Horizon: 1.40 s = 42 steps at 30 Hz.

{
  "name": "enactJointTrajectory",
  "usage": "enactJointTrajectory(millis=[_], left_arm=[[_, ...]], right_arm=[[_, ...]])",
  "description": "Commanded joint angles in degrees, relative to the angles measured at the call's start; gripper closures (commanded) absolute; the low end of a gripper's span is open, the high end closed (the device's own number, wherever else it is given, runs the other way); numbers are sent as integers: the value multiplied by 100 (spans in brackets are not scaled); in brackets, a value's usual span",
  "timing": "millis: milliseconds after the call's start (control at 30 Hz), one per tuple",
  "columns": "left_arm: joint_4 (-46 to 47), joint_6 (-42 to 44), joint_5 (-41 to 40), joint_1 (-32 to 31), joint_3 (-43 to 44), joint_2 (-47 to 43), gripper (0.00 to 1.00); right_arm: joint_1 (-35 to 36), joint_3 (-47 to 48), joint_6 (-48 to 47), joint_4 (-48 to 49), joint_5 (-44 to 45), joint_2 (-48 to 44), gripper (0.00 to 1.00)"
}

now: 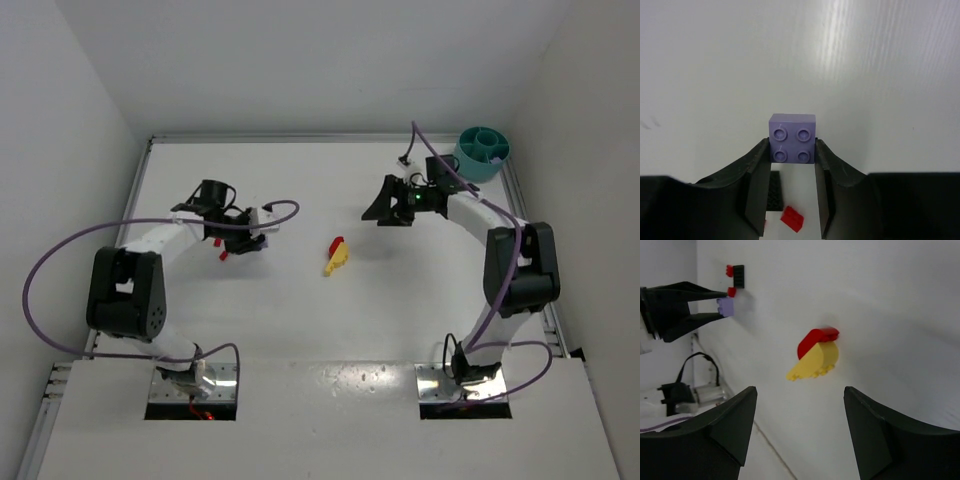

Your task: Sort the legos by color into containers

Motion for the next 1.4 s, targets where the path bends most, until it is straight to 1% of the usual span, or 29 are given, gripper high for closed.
enactJointTrajectory(millis=[0,33,100,167,200,233,333,467,533,767,1000,1100,1133,1333,1367], left_arm=[[867,-1199,723,-312,-9,-772,67],[982,-1463,723,-495,-9,-852,67],[1201,-2043,889,-654,53,-923,67],[1202,-2605,1056,-804,307,-985,67],[1342,-2773,1144,-805,360,-985,67],[1395,-2906,1215,-935,421,-985,67],[1624,-3214,1145,-1129,422,-985,67],[1966,-3644,1084,-1182,553,-862,67],[2107,-3698,1084,-1252,615,-862,67],[2160,-3777,969,-1419,615,-862,67],[2160,-3777,856,-1472,510,-862,67],[2160,-3724,855,-1473,458,-862,67],[2160,-3724,803,-1473,457,-862,67],[2213,-3672,802,-1473,457,-862,67],[2213,-3672,802,-1473,457,-809,67]], right_arm=[[300,134,866,772,-721,157,29],[449,308,867,773,-721,253,29],[599,485,1007,773,-616,359,30],[801,722,1182,773,-546,438,30],[863,836,1244,842,-545,499,32],[976,890,1305,948,-545,500,32],[1205,1144,1429,1010,-467,570,32],[1477,1356,1429,949,-519,807,32],[1557,1356,1491,1001,-580,878,32],[1821,1461,1614,1195,-685,1044,32],[1883,1514,1719,1387,-844,1045,32],[1883,1461,1719,1440,-913,913,33],[1883,1392,1850,1545,-914,843,33],[1936,1207,2176,1933,-1178,781,39],[1988,1207,2176,1985,-1230,781,42]])
